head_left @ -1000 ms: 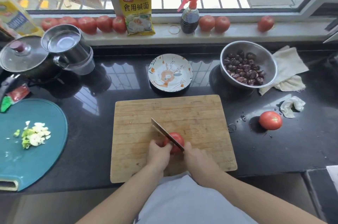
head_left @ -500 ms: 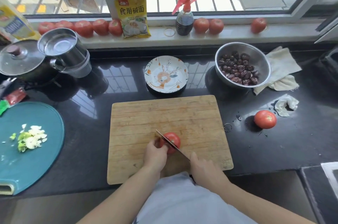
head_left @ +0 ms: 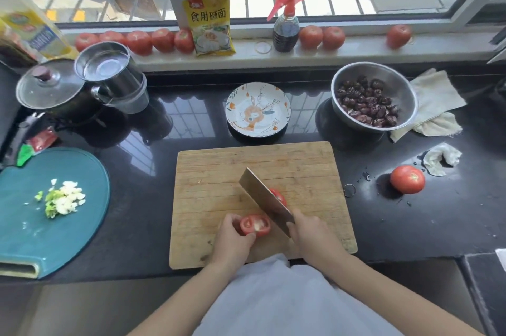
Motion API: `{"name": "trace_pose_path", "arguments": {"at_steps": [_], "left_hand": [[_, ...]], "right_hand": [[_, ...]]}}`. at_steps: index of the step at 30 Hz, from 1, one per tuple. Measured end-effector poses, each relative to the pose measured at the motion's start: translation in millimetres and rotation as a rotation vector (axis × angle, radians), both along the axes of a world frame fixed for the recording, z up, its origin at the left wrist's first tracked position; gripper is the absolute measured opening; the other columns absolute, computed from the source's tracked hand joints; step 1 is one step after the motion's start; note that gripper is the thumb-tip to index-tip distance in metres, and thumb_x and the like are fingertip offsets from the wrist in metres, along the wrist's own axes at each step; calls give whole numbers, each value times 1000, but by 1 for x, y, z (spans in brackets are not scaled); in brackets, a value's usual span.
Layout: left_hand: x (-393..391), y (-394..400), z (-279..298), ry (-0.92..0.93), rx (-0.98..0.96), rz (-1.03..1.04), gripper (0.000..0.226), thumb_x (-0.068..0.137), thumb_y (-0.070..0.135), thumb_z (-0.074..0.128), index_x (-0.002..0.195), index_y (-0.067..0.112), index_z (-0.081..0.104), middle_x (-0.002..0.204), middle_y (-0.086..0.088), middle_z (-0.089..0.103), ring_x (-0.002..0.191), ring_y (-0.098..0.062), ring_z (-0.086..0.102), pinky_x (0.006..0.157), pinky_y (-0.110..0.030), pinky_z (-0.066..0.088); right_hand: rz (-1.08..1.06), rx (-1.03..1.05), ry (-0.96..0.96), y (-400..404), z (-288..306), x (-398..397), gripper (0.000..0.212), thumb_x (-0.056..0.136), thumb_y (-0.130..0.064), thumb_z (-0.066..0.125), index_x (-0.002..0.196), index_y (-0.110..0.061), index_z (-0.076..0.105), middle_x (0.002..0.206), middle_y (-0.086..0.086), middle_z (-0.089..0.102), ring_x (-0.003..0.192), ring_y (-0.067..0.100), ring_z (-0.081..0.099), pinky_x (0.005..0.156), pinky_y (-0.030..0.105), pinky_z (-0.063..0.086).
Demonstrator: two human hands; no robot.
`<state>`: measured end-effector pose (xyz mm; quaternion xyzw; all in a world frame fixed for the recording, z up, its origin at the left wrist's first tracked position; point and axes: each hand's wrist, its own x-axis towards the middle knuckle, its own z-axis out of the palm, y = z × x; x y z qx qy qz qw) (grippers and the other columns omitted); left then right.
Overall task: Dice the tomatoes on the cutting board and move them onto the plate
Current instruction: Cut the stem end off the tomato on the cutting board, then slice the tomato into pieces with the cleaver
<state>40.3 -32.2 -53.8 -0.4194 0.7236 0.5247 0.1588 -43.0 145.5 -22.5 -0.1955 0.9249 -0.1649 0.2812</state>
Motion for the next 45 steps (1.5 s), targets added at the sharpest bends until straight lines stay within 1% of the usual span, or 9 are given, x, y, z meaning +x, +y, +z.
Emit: {"name": "trace_pose_path", "arguments": {"at_steps": [5,7,9,12,15,19,26,40,45], "left_hand": [[7,-3,-2,-15,2,-102,45,88,11,76,117,30,47,116,6,66,105,-12,61,89,-31,52],[7,-2,-1,-6,16,-134,63,87,19,77,132,43,41,122,12,65,114,-12,60,100,-38,51],[5,0,-2,6,-10,-159,59,84,26,79,127,50,47,124,15,66,118,-12,60,105,-45,50],[4,2,-3,59,-9,-75,39,84,25,81,107,48,59,117,15,70,112,-10,64,100,-45,55],[2,0,-2,95,4,2,36,88,27,80,113,43,60,119,13,67,109,-10,65,98,-44,56],[1,-4,-1,96,-57,-22,30,90,29,78,116,33,62,120,11,56,104,-10,62,98,-42,54],[2,-6,-2,98,-4,26,30,85,34,81,111,36,67,114,9,70,104,-12,67,97,-45,56],[2,-9,-1,110,32,44,32,89,24,81,117,27,67,113,8,70,105,-10,66,86,-28,54],[1,-10,-2,98,23,27,31,89,27,81,116,30,66,114,9,70,103,-9,66,91,-32,56]], "right_hand": [[-51,-85,-22,2,1,-2,14,101,-35,42,104,-23,50,85,4,66,77,27,61,67,42,51],[-78,-138,-40,5,6,-1,12,101,-33,44,95,-24,49,76,-1,64,70,22,59,65,45,50],[-119,-195,-62,8,10,0,14,101,-31,45,89,-24,49,70,-4,62,66,18,58,62,43,49],[-182,-245,-92,9,14,3,23,99,-30,48,76,-25,45,63,-7,57,58,12,52,55,35,41],[-264,-282,-169,6,11,7,27,97,-29,49,71,-23,43,58,-9,52,52,6,43,52,28,35],[-307,-278,-207,6,2,11,28,95,-31,49,70,-20,46,59,-6,55,56,11,48,55,34,40],[-304,-243,-227,2,-3,14,28,91,-42,44,73,-22,50,65,0,62,64,21,59,60,47,48],[-276,-193,-226,0,-6,12,27,95,-37,44,77,-19,52,68,-2,63,67,19,60,61,43,48],[-254,-165,-217,-6,-10,9,27,96,-42,41,79,-23,52,71,-2,63,67,17,60,62,42,48]]}}
